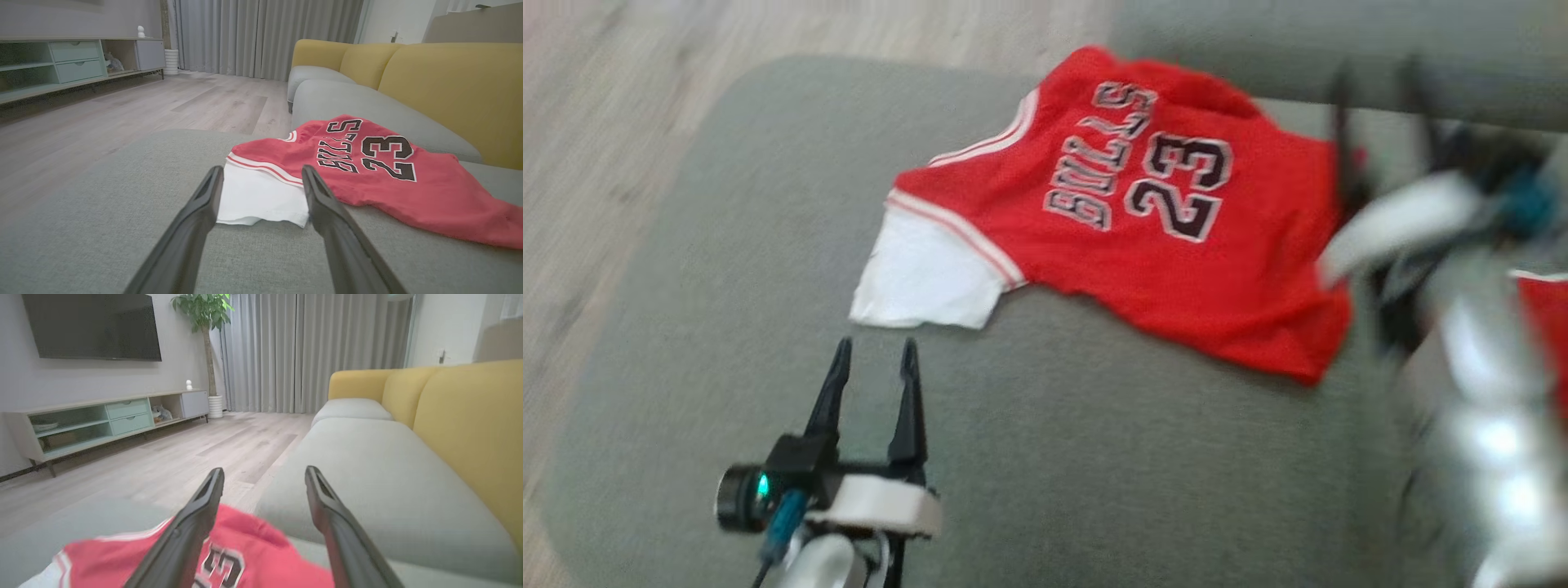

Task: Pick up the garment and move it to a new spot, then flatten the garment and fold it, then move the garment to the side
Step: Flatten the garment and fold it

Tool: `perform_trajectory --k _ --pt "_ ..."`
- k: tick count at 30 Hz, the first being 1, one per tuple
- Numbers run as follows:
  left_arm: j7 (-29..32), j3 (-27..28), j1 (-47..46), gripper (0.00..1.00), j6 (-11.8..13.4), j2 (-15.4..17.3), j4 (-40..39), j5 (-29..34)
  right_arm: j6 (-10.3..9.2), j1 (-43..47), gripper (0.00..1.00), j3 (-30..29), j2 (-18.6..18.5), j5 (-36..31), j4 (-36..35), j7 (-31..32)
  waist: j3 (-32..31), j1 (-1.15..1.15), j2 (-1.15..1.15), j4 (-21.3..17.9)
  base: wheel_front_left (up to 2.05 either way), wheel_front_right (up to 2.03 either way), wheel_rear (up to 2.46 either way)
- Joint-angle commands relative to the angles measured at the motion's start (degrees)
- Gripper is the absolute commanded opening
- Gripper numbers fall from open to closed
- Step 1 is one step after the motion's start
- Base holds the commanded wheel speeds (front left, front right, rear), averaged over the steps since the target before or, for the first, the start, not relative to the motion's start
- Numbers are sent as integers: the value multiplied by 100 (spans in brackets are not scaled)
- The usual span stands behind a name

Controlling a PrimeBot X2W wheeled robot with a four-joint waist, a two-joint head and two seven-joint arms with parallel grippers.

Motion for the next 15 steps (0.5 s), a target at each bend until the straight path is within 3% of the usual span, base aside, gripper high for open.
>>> perform_trajectory --k 1,6,9,15 --pt "-56 262 -20 100 55 116 -207 46 -4 503 100 -63 299 -251 -538 -60 -477 1 0 -525 0 0 0" --pt "-56 374 258 100 84 152 -305 30 -4 1917 100 -384 568 -549 -1691 -60 -618 1 0 -793 0 0 0" --pt "-56 422 367 100 65 134 -346 33 -4 2770 100 -360 594 -323 -2343 -60 -611 1 0 -901 0 0 0" --pt "-56 513 444 100 -9 90 -334 78 -4 3717 100 -243 598 -176 -2879 -61 -574 1 0 -1030 0 0 0"
